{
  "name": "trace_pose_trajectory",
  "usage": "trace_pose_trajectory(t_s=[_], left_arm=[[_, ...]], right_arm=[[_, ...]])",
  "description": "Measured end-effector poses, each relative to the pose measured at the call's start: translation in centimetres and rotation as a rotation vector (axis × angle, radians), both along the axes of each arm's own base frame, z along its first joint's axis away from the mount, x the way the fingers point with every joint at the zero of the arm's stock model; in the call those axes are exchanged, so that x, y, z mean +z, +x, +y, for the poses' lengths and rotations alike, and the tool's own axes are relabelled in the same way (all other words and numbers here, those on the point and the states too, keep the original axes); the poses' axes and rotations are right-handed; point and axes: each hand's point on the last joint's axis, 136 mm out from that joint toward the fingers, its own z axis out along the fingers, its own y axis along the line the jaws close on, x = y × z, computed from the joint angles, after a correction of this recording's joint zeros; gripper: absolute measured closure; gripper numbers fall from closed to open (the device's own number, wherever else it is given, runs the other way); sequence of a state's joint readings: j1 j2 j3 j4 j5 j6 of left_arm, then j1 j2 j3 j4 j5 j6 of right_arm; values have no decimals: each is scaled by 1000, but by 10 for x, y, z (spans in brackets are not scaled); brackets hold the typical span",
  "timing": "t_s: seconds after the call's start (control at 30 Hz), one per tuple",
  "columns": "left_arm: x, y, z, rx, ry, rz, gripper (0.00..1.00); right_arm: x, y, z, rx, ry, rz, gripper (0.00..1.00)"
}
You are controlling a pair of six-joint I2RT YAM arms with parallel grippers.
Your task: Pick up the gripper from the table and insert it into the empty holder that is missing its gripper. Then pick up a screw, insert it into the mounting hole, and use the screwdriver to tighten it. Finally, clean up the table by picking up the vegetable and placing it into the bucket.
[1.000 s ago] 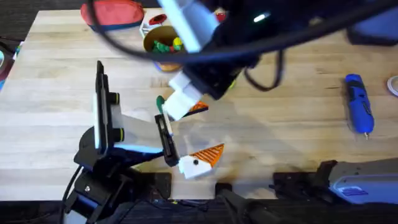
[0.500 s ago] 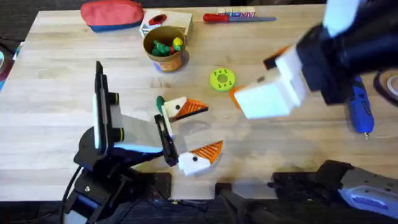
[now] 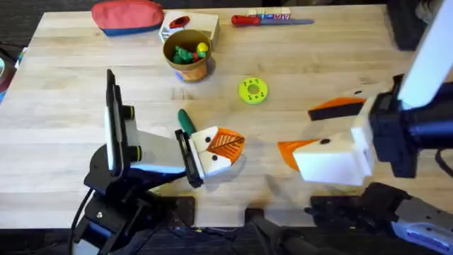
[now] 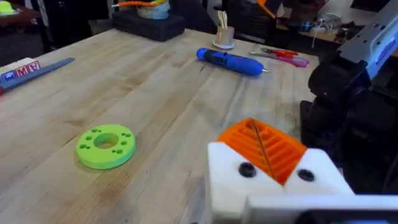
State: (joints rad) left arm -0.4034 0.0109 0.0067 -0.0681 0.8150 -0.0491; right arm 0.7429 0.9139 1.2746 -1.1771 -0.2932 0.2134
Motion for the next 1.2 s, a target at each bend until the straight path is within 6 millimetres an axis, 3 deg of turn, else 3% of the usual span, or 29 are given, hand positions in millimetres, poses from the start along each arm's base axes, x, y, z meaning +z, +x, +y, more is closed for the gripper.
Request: trace_pose_trajectory(t_s=[0.2,0.47,0.6,0.73,0.87,1.03,1.2], left_arm=[[0,0,0,0,0,0,983],[0,0,0,0,0,0,983],[0,0,0,0,0,0,983],[0,0,0,0,0,0,983],[0,1,0,4,0,0,983],[0,1,0,8,0,0,983],[0,2,1,11,1,-1,983]], right_arm=[[-25,20,-15,-188,-91,33,8],[-68,100,-61,-543,-312,25,9],[-97,144,-108,-725,-426,89,10],[-123,172,-168,-871,-520,149,9],[-143,179,-235,-1001,-580,227,10],[-156,166,-311,-1170,-595,309,9],[-158,152,-349,-1145,-548,312,9]])
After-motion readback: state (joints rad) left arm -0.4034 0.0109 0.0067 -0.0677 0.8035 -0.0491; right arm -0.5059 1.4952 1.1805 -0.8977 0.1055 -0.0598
